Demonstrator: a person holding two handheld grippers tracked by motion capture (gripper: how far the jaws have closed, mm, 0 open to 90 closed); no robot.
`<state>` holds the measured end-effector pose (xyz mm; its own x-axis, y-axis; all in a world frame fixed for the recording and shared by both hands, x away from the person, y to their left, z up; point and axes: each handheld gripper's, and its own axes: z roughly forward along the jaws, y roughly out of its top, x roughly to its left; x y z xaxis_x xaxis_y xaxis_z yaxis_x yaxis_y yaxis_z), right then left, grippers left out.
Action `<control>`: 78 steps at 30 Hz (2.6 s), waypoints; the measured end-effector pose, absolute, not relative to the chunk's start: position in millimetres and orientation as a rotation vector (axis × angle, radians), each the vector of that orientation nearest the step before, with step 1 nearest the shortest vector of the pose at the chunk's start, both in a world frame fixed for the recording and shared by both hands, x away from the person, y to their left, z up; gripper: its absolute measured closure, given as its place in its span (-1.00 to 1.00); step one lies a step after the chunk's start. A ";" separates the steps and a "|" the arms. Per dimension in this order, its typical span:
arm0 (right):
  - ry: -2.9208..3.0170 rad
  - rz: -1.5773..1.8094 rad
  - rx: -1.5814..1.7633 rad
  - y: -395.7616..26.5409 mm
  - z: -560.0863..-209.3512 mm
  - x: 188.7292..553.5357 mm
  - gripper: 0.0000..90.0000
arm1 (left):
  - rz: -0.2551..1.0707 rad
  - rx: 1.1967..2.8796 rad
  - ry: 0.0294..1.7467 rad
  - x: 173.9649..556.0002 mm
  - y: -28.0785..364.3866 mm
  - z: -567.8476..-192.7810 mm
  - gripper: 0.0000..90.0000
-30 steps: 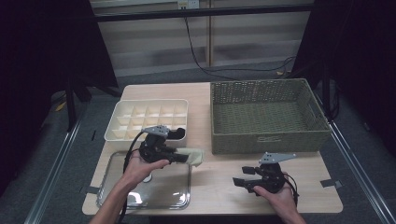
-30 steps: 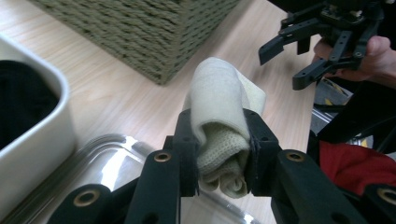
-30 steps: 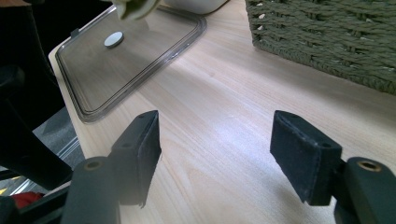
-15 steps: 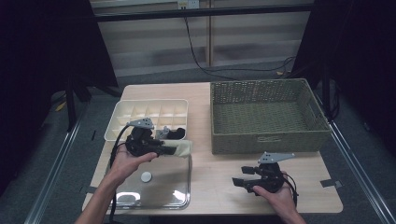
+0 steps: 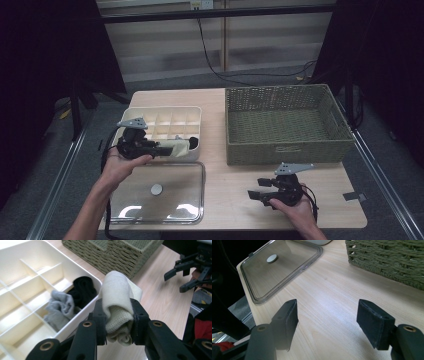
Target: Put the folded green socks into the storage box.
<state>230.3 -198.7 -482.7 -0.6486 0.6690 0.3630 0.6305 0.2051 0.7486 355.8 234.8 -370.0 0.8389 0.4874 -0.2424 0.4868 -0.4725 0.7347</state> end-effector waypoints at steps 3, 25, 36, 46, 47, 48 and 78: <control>2.409 1.460 1.304 -198.5 -482.9 231.0 -0.26 | 0.010 2.150 0.733 359.9 242.7 -367.0 0.58; 2.420 1.448 1.302 -196.5 -484.4 232.0 -0.26 | 0.089 2.251 0.894 391.2 280.3 -359.1 0.58; 2.417 1.453 1.302 -196.9 -484.4 231.9 -0.26 | 0.060 2.329 0.957 412.6 280.0 -369.2 0.58; 2.426 1.450 1.304 -195.3 -486.3 232.6 -0.26 | 0.017 2.378 1.049 427.4 271.3 -378.2 0.57; 2.426 1.449 1.306 -195.2 -486.5 232.7 -0.26 | 0.010 2.400 1.051 428.7 269.6 -379.8 0.57; 2.429 1.447 1.308 -195.0 -486.7 232.7 -0.26 | 0.013 2.421 1.041 430.0 269.4 -380.5 0.57; 2.447 1.444 1.309 -194.0 -488.4 233.8 -0.29 | -0.018 2.558 1.138 450.8 240.1 -409.0 0.41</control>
